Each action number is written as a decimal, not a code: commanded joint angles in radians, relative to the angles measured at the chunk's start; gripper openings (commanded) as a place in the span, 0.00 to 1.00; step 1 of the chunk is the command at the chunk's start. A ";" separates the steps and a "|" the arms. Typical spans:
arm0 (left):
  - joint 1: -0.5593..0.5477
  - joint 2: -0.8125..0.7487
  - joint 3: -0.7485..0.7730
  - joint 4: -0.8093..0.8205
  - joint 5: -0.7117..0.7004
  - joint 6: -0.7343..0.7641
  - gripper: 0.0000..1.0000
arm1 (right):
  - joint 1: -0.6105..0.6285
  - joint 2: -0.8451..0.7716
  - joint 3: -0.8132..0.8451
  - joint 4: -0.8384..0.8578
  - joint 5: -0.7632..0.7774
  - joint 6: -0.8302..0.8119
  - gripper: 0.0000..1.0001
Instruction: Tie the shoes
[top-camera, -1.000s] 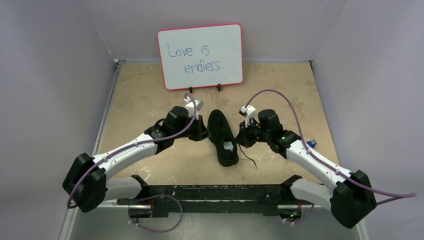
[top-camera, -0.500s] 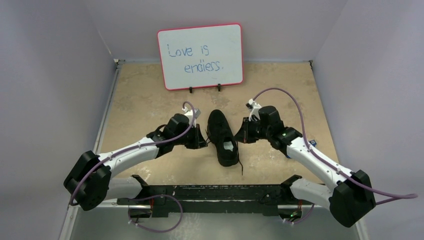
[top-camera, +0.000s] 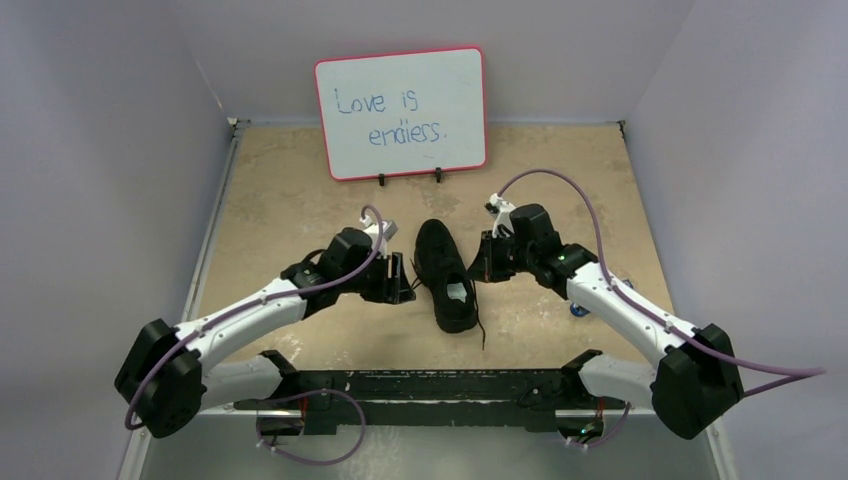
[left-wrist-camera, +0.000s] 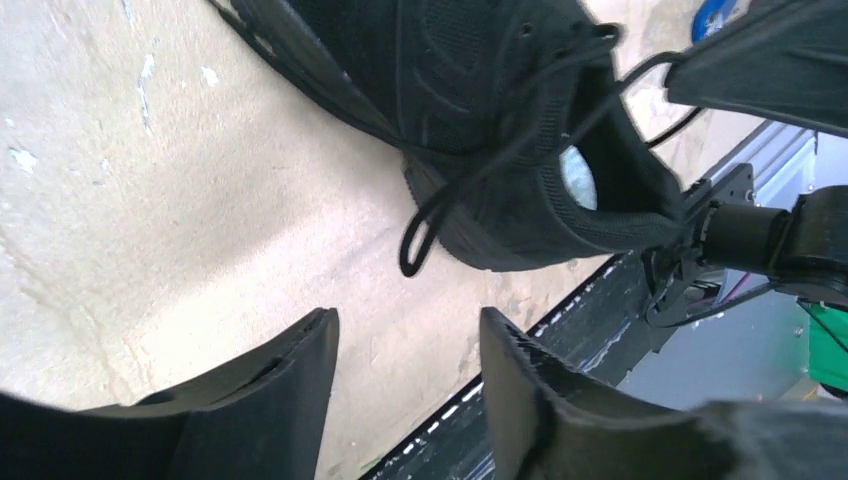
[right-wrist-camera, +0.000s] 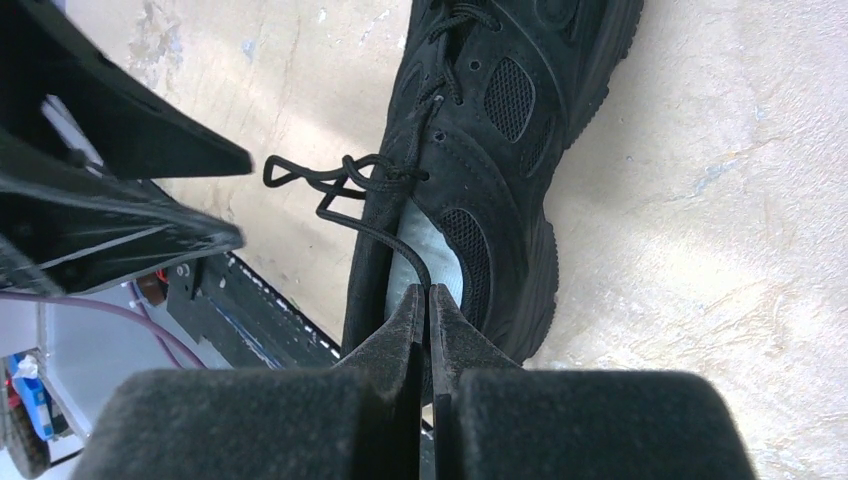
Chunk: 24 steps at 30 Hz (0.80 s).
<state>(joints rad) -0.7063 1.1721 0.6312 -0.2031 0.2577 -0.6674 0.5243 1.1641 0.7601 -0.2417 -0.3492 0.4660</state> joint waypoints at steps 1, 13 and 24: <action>0.009 -0.085 0.130 -0.140 -0.029 0.139 0.56 | 0.000 -0.006 0.041 -0.007 -0.005 -0.030 0.00; 0.011 0.237 0.319 0.125 0.207 0.268 0.57 | -0.001 0.015 0.037 0.010 -0.053 -0.010 0.00; 0.036 0.359 0.236 0.360 0.351 0.186 0.31 | -0.001 0.011 0.063 -0.006 -0.043 -0.027 0.00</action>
<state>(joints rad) -0.6754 1.5482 0.8951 0.0120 0.5385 -0.4526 0.5243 1.1904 0.7719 -0.2504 -0.3843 0.4519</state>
